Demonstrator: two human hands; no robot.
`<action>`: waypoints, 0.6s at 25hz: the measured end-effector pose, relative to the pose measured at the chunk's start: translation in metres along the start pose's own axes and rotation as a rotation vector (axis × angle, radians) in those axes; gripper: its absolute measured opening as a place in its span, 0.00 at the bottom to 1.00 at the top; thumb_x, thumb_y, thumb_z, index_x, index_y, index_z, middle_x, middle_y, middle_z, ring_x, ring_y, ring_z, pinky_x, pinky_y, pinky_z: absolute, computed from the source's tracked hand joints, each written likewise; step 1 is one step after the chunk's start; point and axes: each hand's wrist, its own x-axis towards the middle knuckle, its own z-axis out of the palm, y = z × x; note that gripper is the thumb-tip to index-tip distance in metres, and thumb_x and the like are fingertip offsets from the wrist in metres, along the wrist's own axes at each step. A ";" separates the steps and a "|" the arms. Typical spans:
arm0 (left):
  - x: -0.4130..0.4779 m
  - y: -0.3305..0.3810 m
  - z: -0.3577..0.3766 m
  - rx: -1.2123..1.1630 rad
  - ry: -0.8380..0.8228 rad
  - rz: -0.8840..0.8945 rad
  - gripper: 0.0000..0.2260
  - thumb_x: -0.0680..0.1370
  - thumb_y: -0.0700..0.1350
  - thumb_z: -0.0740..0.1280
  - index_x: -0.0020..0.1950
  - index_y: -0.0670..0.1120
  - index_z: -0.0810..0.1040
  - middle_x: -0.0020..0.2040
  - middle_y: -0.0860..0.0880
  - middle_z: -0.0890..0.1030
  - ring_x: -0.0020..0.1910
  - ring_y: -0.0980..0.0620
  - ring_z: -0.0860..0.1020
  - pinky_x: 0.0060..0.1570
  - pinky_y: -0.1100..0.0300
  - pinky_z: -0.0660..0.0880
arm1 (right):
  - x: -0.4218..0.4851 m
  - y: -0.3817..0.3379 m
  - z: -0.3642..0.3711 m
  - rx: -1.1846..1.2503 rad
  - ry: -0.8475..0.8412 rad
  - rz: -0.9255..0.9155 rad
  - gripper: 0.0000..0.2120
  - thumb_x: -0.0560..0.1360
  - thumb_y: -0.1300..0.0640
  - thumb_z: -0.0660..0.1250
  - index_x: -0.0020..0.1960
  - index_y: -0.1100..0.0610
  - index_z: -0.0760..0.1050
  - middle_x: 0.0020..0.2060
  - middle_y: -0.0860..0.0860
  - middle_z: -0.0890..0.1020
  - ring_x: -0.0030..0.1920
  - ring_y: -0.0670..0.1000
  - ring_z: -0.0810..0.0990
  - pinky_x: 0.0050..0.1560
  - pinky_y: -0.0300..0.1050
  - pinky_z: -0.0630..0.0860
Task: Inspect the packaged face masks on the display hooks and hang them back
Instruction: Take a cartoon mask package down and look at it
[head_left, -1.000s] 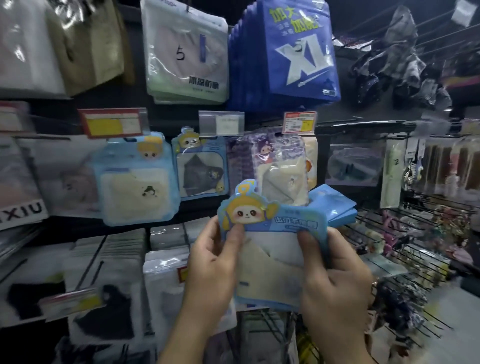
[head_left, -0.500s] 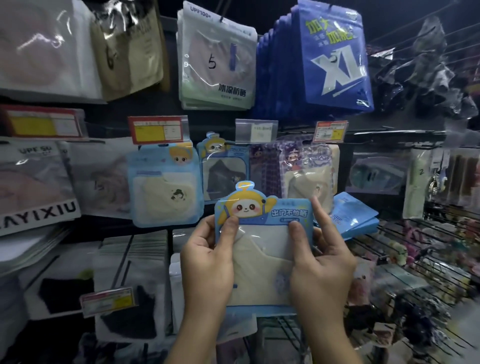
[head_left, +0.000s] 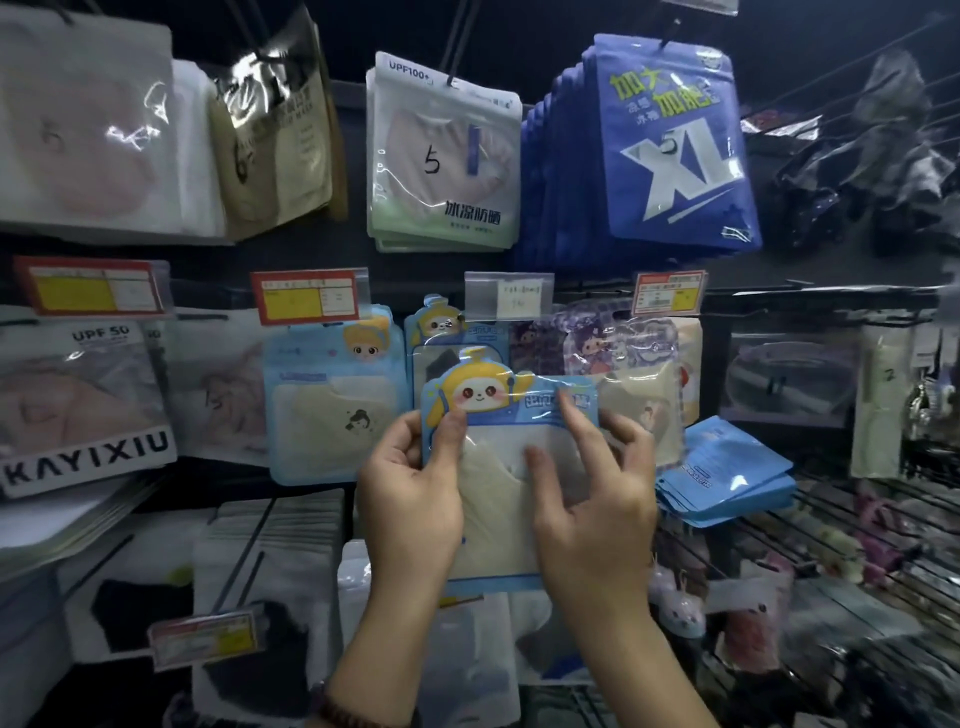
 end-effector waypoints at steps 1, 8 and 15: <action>0.007 0.000 0.003 0.014 0.005 0.020 0.06 0.80 0.55 0.75 0.46 0.54 0.86 0.43 0.40 0.87 0.40 0.50 0.80 0.45 0.48 0.77 | 0.005 0.003 0.003 -0.012 -0.040 -0.019 0.25 0.78 0.59 0.77 0.74 0.55 0.79 0.63 0.53 0.71 0.62 0.27 0.68 0.61 0.18 0.62; 0.043 0.015 0.015 0.058 0.060 -0.013 0.07 0.81 0.54 0.74 0.49 0.51 0.86 0.43 0.51 0.89 0.44 0.50 0.87 0.52 0.43 0.84 | 0.041 0.009 0.031 0.037 -0.162 -0.038 0.25 0.81 0.56 0.73 0.77 0.54 0.76 0.70 0.53 0.69 0.68 0.54 0.75 0.69 0.53 0.77; 0.061 0.021 0.025 0.104 0.045 0.057 0.10 0.80 0.56 0.74 0.47 0.50 0.85 0.40 0.44 0.87 0.37 0.52 0.81 0.41 0.54 0.78 | 0.055 0.009 0.042 0.017 -0.131 -0.028 0.25 0.81 0.59 0.72 0.78 0.55 0.74 0.70 0.56 0.68 0.70 0.55 0.72 0.70 0.39 0.69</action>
